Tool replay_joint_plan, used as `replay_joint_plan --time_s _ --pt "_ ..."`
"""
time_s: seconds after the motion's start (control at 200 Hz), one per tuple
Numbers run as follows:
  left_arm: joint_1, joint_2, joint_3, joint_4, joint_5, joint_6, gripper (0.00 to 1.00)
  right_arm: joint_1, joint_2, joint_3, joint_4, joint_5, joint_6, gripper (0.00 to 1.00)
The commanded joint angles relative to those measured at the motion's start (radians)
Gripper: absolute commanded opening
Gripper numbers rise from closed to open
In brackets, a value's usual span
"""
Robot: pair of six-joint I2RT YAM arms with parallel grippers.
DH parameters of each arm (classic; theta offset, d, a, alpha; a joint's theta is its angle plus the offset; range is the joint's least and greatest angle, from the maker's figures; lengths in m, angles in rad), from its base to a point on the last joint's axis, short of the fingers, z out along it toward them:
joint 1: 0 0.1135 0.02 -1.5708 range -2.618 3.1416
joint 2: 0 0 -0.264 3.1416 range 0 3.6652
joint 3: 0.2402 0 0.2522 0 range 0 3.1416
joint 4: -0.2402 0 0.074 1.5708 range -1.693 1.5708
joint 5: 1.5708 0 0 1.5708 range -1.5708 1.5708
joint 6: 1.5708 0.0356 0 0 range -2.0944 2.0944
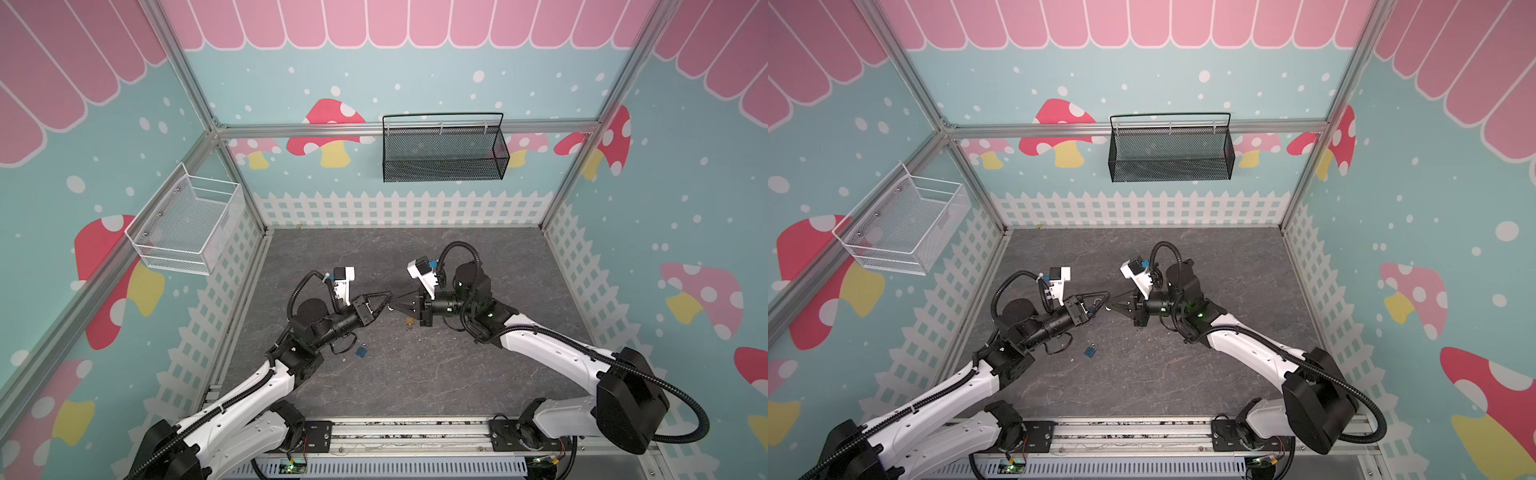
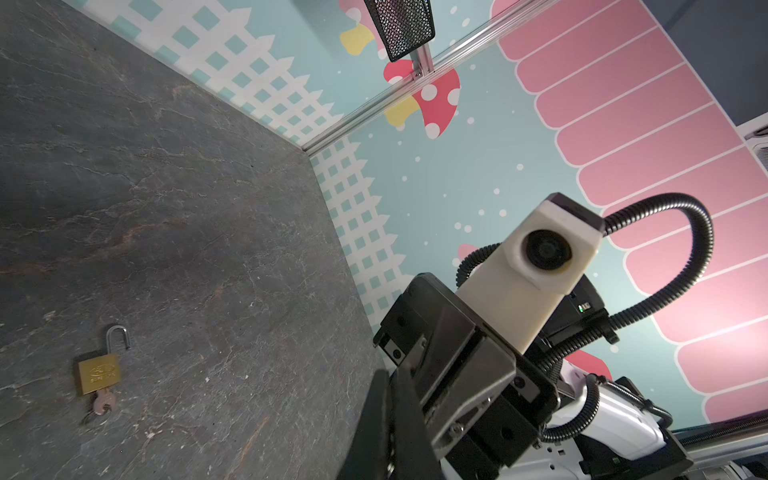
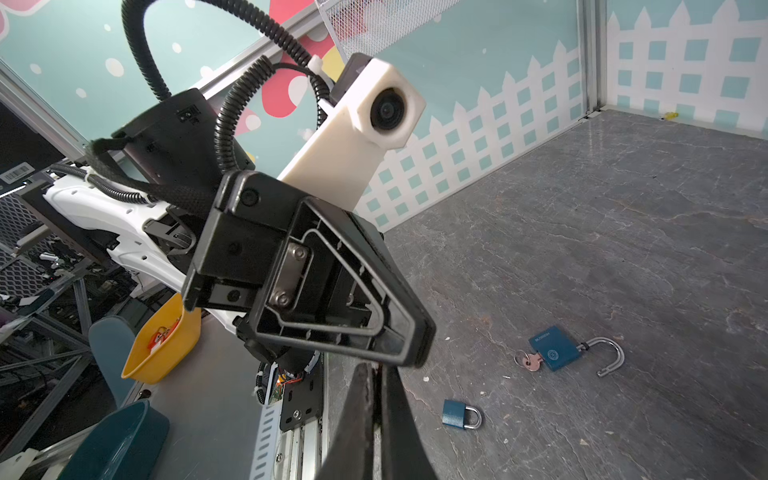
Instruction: Unlock with the key
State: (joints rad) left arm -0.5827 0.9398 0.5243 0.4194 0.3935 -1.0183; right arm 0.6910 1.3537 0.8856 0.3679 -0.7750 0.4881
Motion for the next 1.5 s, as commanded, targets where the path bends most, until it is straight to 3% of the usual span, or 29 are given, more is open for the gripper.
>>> replay_joint_plan --time_s 0.0,0.205,0.855,1.206,1.496 --pt "-0.006 -0.006 0.033 -0.023 0.035 0.002 0.0 -0.002 0.008 0.03 0.058 0.046 0.005 0.0" --pt "-0.005 -0.017 0.05 -0.085 -0.005 0.061 0.0 -0.002 0.015 0.029 0.05 0.038 -0.005 0.05" --pt "-0.003 0.005 0.097 -0.184 -0.092 0.134 0.0 -0.006 -0.052 0.031 -0.023 0.066 -0.017 0.4" --pt "-0.003 0.041 0.073 -0.005 -0.073 0.135 0.0 -0.043 -0.042 0.02 -0.043 -0.04 0.175 0.48" --pt "-0.003 0.08 0.062 0.12 -0.025 0.127 0.0 -0.063 0.026 0.057 0.016 -0.133 0.305 0.45"
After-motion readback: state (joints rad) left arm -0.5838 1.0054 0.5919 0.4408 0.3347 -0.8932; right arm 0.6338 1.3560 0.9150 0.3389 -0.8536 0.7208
